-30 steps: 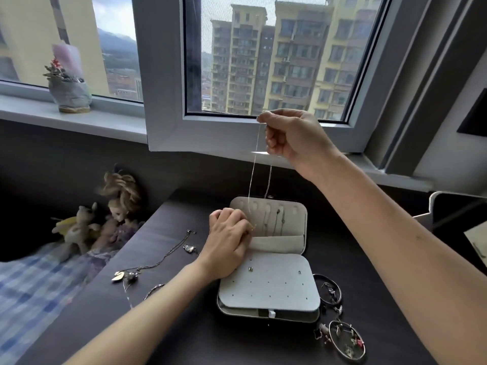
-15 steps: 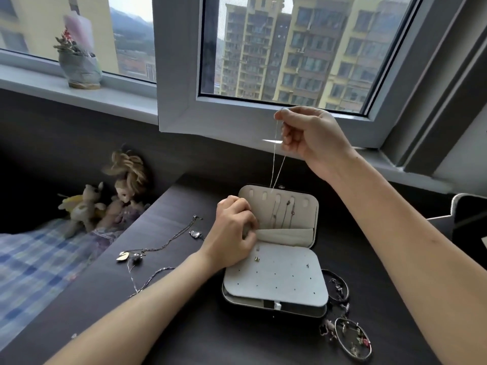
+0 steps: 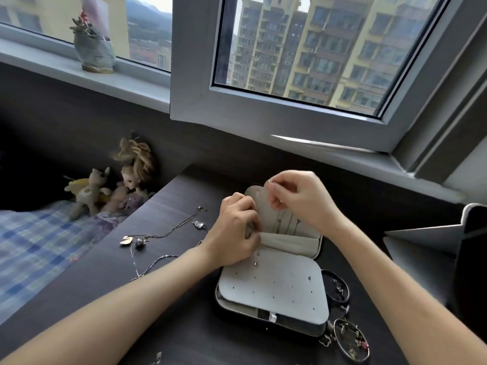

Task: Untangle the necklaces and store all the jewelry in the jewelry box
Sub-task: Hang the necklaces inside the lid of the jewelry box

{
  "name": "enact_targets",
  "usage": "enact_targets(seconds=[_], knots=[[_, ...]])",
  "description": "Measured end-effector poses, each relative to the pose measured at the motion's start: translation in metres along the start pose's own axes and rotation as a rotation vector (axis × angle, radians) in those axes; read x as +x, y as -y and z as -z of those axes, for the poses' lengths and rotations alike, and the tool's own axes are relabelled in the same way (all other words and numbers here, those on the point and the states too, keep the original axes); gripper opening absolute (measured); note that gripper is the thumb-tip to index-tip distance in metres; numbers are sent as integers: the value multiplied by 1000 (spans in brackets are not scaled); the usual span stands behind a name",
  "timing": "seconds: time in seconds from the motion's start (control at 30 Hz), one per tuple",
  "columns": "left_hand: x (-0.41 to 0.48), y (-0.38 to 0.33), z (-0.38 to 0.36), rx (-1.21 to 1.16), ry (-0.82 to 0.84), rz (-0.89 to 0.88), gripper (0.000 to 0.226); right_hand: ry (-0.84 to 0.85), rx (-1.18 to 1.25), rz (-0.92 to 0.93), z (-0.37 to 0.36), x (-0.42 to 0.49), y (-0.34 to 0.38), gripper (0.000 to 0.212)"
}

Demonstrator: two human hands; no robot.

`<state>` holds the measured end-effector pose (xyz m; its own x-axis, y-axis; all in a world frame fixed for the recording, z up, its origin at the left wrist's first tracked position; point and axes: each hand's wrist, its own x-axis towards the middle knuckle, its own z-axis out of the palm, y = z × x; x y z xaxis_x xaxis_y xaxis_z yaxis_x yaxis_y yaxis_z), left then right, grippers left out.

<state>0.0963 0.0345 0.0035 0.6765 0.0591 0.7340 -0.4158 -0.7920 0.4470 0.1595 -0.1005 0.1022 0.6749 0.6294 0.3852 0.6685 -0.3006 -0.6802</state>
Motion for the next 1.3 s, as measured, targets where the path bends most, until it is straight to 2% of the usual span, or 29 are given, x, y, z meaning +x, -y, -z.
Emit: enact_targets(seconds=[0.17, 0.5, 0.67, 0.83, 1.03, 1.3], knots=[[-7, -1, 4, 22, 21, 14, 22, -102, -340, 102, -20, -15, -24, 12], [-9, 0, 3, 83, 69, 40, 27, -337, -568, 278, -44, -16, -39, 7], [-10, 0, 4, 87, 84, 42, 27, -469, -591, 138, -51, -14, -34, 18], [-10, 0, 5, 70, 83, 37, 26, -506, -485, 20, -51, -13, -24, 21], [-11, 0, 5, 54, 91, 49, 22, -467, -410, -108, -45, -7, -24, 17], [-10, -2, 6, 55, 98, 33, 31, -422, -365, -272, -43, -1, -17, 12]])
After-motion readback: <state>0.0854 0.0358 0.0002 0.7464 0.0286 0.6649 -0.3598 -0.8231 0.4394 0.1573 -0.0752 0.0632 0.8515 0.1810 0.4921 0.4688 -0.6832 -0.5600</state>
